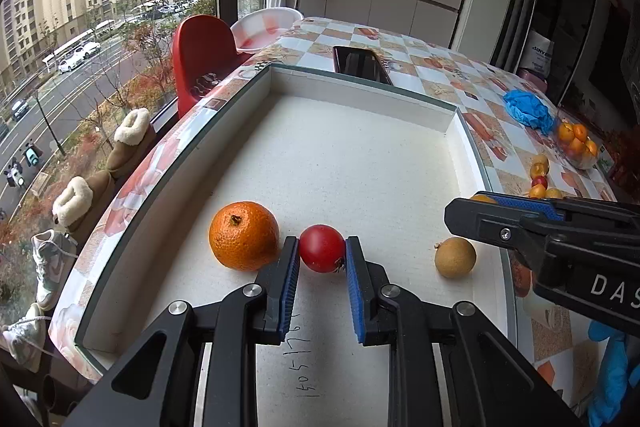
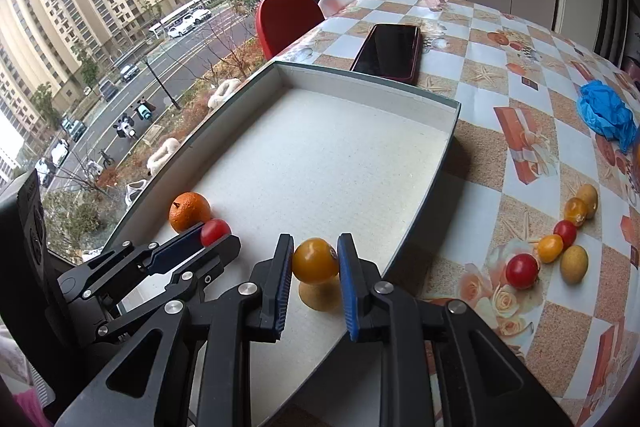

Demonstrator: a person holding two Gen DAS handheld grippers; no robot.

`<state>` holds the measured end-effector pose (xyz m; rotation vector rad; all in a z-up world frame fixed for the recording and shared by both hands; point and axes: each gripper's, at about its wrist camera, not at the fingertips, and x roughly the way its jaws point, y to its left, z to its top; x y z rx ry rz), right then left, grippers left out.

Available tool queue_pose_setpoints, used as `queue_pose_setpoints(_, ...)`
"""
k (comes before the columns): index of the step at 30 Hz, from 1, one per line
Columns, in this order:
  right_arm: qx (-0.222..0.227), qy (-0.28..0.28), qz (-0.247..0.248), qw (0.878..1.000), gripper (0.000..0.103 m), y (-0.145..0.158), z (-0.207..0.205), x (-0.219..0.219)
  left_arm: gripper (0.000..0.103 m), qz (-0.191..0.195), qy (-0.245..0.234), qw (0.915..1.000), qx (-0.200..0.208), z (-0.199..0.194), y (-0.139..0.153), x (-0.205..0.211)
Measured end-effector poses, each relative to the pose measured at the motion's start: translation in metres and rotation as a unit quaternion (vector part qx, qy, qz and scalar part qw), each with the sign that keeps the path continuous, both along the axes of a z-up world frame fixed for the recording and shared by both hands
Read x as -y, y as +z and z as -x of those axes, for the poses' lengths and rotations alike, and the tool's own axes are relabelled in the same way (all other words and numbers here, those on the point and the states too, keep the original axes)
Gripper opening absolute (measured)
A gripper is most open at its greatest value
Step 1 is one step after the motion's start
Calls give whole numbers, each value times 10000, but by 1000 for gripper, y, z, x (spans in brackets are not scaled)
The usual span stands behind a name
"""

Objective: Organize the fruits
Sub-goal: 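Carry the orange in the right tool and tomato in the left over the white tray, then open the right tool to drop the orange in the tray while the left drops the tomato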

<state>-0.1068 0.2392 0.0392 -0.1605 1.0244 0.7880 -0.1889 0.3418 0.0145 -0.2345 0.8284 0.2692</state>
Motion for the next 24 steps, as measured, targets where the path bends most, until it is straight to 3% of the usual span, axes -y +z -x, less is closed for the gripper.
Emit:
queue_pose_setpoints(11,39,-76,216,9997,26,-15,-6,-19,24,18,-116,9999,69,-2,-5,-4)
queue_pose_setpoints(12,10,-80,201,9998,29,-16,-8,-20,24,23,-120,9999,71,-1,-4,-5)
queue_pose_setpoints(14,-17,-70,153,9999,47,-14,-8,-23,24,-1,-126,9999,97,-1,-3,-4)
queue_pose_setpoints(16,158,-97,200,9996,78,-9,-4,-24,25,-27,-160,9998,150,-1,-1,-3)
queue_pose_setpoints(17,269,-129,235,9993,82,-6,-2,-25,25,-34,-182,9997,164,-1,0,-4)
queue_pose_setpoints(22,312,-250,124,9991,83,4,-7,-16,25,-42,-199,9998,60,-5,-1,-3)
queue_pose_setpoints(24,345,-364,109,9987,85,9,-9,-7,40,-16,-218,9998,5,-5,-1,-3)
